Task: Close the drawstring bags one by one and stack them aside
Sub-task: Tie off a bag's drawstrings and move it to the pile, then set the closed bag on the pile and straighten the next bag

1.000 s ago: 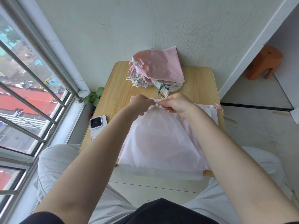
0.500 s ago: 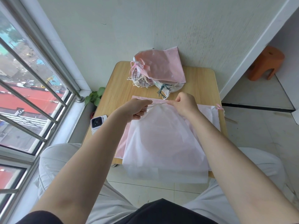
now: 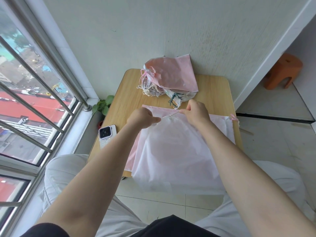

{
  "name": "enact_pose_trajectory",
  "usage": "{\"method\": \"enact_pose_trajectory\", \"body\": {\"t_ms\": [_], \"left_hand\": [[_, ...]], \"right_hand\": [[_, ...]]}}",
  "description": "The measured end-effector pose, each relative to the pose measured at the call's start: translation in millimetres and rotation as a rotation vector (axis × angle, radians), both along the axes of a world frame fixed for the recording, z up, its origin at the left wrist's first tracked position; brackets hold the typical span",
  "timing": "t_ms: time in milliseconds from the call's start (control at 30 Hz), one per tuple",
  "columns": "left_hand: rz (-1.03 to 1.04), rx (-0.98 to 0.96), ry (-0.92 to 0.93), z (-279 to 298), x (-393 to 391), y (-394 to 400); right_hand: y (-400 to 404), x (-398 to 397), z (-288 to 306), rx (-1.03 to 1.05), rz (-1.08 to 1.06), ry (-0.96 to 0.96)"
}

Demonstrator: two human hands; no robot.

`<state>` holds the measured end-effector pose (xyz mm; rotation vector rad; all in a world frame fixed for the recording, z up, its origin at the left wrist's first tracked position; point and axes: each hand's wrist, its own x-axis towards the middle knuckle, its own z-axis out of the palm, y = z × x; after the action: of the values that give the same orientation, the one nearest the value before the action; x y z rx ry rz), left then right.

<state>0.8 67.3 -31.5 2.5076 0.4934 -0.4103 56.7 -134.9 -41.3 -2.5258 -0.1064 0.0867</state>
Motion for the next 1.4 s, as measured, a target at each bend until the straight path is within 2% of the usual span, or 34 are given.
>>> {"method": "enact_pose_trajectory", "body": {"t_ms": [67,133,200,233,300,367,433,533,633,767,833,900,1033,1200,1333,1400], "left_hand": [[-0.013,-0.014,-0.132,3.7,6.0,1.6],[-0.070,-0.173,-0.225,15.9,15.7,-3.5],[-0.183,-0.321,-0.159,35.2,27.0,-12.6],[-0.257,-0.311,-0.083,44.1,32.8,-16.6],[-0.414,-0.157,0.041,54.7,47.4,-20.6],[-0.413,-0.104,0.053,54.6,62.2,-21.7],[-0.226,-0.218,-0.062,51.0,77.1,-19.7],[0.268,-0.483,-0.311,47.2,101.1,-8.3],[0.660,-0.819,-0.438,43.1,118.9,9.6],[0.802,-1.239,-0.380,26.2,131.4,17.7],[0.809,-1.318,-0.355,15.8,136.2,17.4],[0.785,-1.366,-0.347,12.3,137.1,15.4],[0.780,-1.350,-0.319,9.6,136.2,13.8],[0.788,-1.170,-0.331,5.5,122.0,12.3],[0.851,-0.811,-0.313,-8.0,101.4,1.6],[0.766,-0.593,-0.269,-17.3,88.8,-7.9]], "right_hand": [[2.7,5.2,8.5,0.031,0.020,-0.022],[6.1,13.0,21.8,0.037,0.053,-0.042],[11.7,21.8,37.7,0.023,0.105,-0.067],[15.4,26.5,46.0,0.009,0.130,-0.087],[21.7,37.2,62.8,-0.019,0.165,-0.143],[27.4,49.7,76.4,-0.066,0.180,-0.210],[32.8,63.8,86.3,-0.123,0.180,-0.291],[39.4,83.0,94.0,-0.189,0.157,-0.405],[42.7,92.1,88.9,-0.207,0.144,-0.357],[43.5,93.0,56.3,-0.278,0.221,-0.076],[42.4,94.3,36.8,-0.360,0.219,-0.003],[40.1,94.6,23.4,-0.352,0.172,0.014],[39.6,97.4,8.8,-0.224,0.132,0.037],[28.2,90.7,3.7,-0.221,0.097,0.138],[7.2,71.0,-6.8,-0.378,0.090,0.306],[-4.6,59.8,-17.4,-0.453,0.078,0.352]]}}
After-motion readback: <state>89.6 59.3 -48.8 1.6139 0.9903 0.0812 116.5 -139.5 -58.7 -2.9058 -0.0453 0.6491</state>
